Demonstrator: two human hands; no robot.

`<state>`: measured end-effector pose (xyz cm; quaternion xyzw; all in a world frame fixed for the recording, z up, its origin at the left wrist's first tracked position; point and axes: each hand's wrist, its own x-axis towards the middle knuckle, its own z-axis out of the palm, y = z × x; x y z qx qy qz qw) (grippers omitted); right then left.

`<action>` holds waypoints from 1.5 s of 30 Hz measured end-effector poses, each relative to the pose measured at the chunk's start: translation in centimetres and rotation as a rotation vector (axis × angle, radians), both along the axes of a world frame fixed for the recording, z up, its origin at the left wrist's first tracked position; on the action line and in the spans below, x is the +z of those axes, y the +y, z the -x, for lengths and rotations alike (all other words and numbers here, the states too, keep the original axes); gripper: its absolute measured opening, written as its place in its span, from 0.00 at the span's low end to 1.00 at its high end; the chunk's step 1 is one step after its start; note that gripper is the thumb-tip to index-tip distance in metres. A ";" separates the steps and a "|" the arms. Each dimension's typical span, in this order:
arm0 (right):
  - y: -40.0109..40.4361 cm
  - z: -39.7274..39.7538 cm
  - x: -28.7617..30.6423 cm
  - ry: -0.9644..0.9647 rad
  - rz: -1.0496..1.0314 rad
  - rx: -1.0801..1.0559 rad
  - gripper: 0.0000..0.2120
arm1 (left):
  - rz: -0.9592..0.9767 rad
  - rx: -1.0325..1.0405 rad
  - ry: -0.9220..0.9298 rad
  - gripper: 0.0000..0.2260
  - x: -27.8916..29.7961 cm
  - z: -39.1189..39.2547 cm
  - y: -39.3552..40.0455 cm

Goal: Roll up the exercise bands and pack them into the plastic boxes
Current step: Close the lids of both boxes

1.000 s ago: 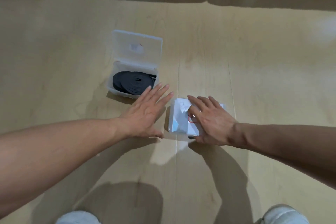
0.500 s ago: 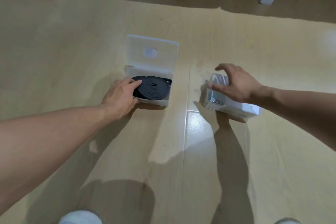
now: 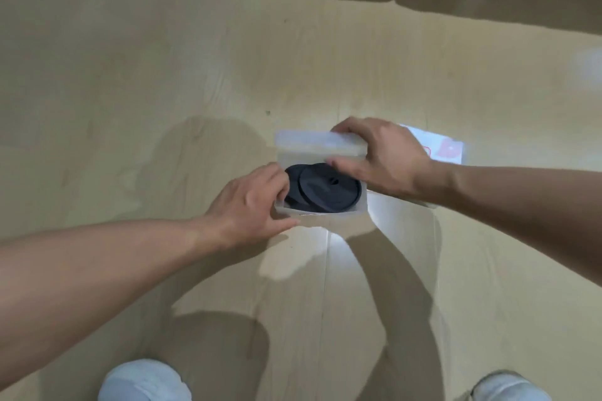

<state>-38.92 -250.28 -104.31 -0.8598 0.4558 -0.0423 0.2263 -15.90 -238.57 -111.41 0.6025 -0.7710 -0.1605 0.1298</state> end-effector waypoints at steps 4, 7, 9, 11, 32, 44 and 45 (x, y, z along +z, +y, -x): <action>2.7 1.7 -2.1 0.096 0.073 0.258 0.28 | 0.197 -0.357 0.005 0.21 0.0 -0.5 1.4; 3.3 2.1 -4.4 0.232 0.113 0.356 0.34 | 0.256 -0.217 0.133 0.24 0.8 1.3 1.9; 3.0 1.7 -5.0 0.324 0.122 0.358 0.37 | 0.252 -0.092 0.124 0.29 1.2 2.2 1.3; 2.4 0.8 -5.2 0.406 0.123 0.360 0.40 | 0.163 -0.053 0.005 0.41 1.0 2.3 -0.2; 2.7 -0.1 -7.4 0.327 0.350 0.411 0.29 | -0.069 -0.148 -0.539 0.46 -1.3 3.3 -3.7; 2.7 2.1 -8.4 0.304 0.415 0.535 0.25 | -0.160 -0.127 -0.541 0.46 -0.9 3.8 -3.3; 2.2 2.5 -8.1 0.294 0.407 0.568 0.25 | -0.167 -0.128 -0.538 0.46 -1.0 3.8 -3.3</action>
